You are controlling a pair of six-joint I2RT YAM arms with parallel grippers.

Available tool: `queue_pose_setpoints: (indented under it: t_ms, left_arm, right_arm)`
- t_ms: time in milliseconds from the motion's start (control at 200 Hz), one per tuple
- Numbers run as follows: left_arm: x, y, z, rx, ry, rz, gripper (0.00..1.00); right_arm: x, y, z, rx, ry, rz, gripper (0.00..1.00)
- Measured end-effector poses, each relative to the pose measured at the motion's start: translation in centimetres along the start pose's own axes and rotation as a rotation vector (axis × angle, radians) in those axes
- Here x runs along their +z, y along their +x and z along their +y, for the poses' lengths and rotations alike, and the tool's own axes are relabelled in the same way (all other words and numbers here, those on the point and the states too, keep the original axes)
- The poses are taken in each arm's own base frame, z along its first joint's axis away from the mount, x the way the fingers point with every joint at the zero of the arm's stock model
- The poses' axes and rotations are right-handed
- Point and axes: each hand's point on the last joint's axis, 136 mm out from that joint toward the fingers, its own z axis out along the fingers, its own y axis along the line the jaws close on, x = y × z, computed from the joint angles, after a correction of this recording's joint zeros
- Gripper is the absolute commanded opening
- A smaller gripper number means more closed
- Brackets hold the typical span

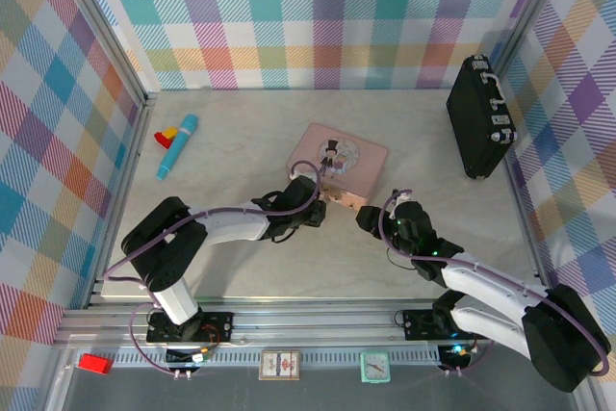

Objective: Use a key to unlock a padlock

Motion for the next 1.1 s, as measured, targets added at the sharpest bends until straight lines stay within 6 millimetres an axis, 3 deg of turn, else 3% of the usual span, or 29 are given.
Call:
queue_pose_setpoints:
  t_ms: [160, 260, 455, 660, 745, 830, 955, 1100]
  left_arm:
    - [-0.1, 0.9, 1.1, 0.014, -0.031, 0.001, 0.52]
    - [-1.4, 0.2, 1.4, 0.012, -0.025, -0.028, 0.56]
    - [-5.3, -5.0, 1.1, -0.025, 0.035, -0.159, 0.59]
    - [-6.9, -11.5, 3.7, -0.090, -0.002, -0.220, 0.66]
    - [-6.2, -14.3, 5.2, -0.119, -0.029, -0.224, 0.69]
    - [-4.7, -15.7, 6.6, -0.144, -0.046, -0.199, 0.71]
    - [-1.7, -15.6, 8.5, -0.176, -0.069, -0.118, 0.72]
    - [1.2, -13.7, 9.6, -0.200, -0.063, -0.019, 0.72]
  right_arm:
    - [-0.2, -0.2, 0.1, 0.002, -0.003, -0.007, 0.57]
    - [-0.2, -0.2, 0.1, 0.002, -0.003, -0.006, 0.57]
    - [0.0, 0.2, 0.5, 0.012, -0.027, 0.018, 0.55]
    - [1.8, 2.2, 0.0, 0.059, -0.024, 0.104, 0.54]
    - [2.8, 3.1, -0.1, 0.067, -0.016, 0.140, 0.53]
    - [3.9, 3.4, 0.7, 0.067, -0.028, 0.163, 0.53]
    - [5.6, 3.0, 2.3, 0.059, -0.062, 0.171, 0.55]
    - [6.6, 2.1, 3.3, 0.019, -0.073, 0.154, 0.62]
